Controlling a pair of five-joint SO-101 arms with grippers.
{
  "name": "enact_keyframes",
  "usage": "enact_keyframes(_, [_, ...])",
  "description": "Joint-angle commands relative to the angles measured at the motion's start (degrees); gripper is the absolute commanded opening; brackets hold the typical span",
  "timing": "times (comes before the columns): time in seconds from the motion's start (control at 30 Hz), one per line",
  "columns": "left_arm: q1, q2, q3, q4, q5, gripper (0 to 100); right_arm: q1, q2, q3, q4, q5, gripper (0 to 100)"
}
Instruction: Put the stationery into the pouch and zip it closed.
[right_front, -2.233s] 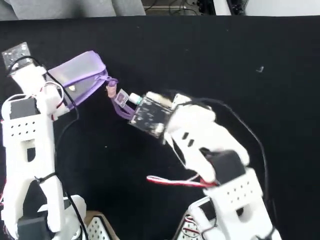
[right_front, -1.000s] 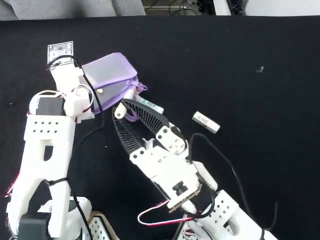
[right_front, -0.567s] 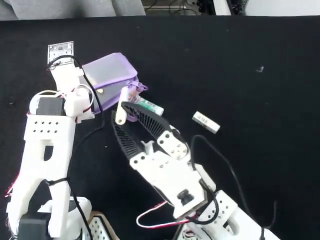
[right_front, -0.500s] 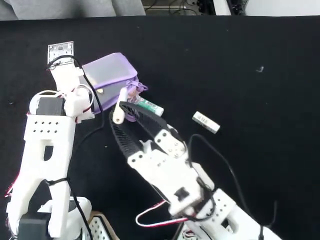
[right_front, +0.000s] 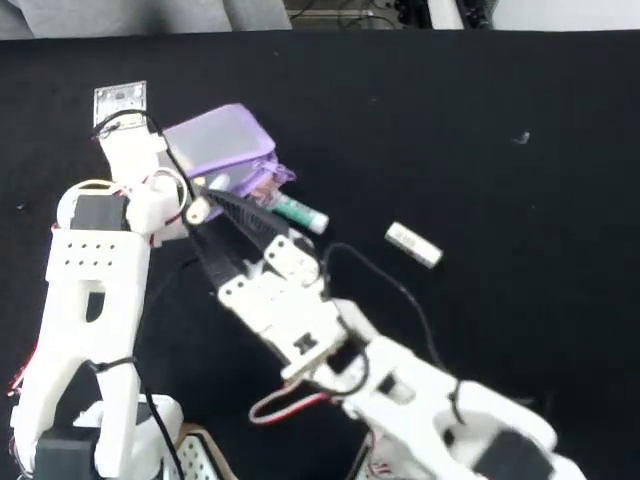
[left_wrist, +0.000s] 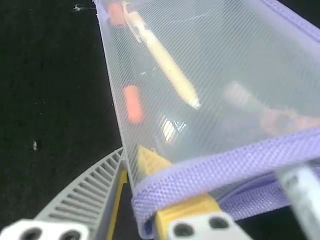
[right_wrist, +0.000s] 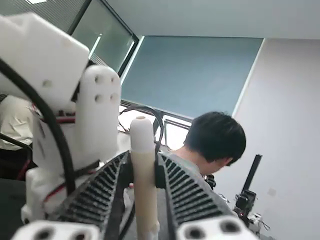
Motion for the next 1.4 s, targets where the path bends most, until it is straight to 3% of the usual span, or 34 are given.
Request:
enact_keyframes(0.0, [1.5, -0.7, -2.2, 0.3, -0.4, 3, 4.3, 6.4, -3.4, -5.9, -0.1, 1.1])
enact_keyframes(0.27, [1.1, -0.7, -2.2, 0.1, -0.4, 3, 5.8, 16.3, -3.1, -13.8, -0.2, 1.3])
enact_keyframes(0.47, [1.1, -0.7, -2.2, 0.4, -0.4, 3, 5.6, 17.4, -2.3, -13.8, -0.2, 9.0])
enact_keyframes(0.67, [1.0, -0.7, -2.1, 0.4, -0.4, 3, 3.9, 17.1, -0.1, -13.6, -0.2, 10.2])
enact_keyframes(0.83, [0.8, -0.7, -2.1, 0.4, -0.4, 3, 2.2, 17.0, 0.8, -7.8, -0.2, 18.8])
enact_keyframes(1.13, [-9.5, -0.4, -2.0, -3.3, -0.4, 3, 2.8, 17.0, -0.2, -6.9, 0.2, 15.8])
enact_keyframes(1.23, [-12.5, -0.1, -1.5, -5.5, 0.3, 3, 5.9, 17.0, -1.5, -6.8, 0.2, 10.1])
enact_keyframes(1.37, [-14.3, -0.1, -1.3, -5.5, 4.1, 3, 11.2, 17.0, -3.5, -4.4, -0.1, 9.6])
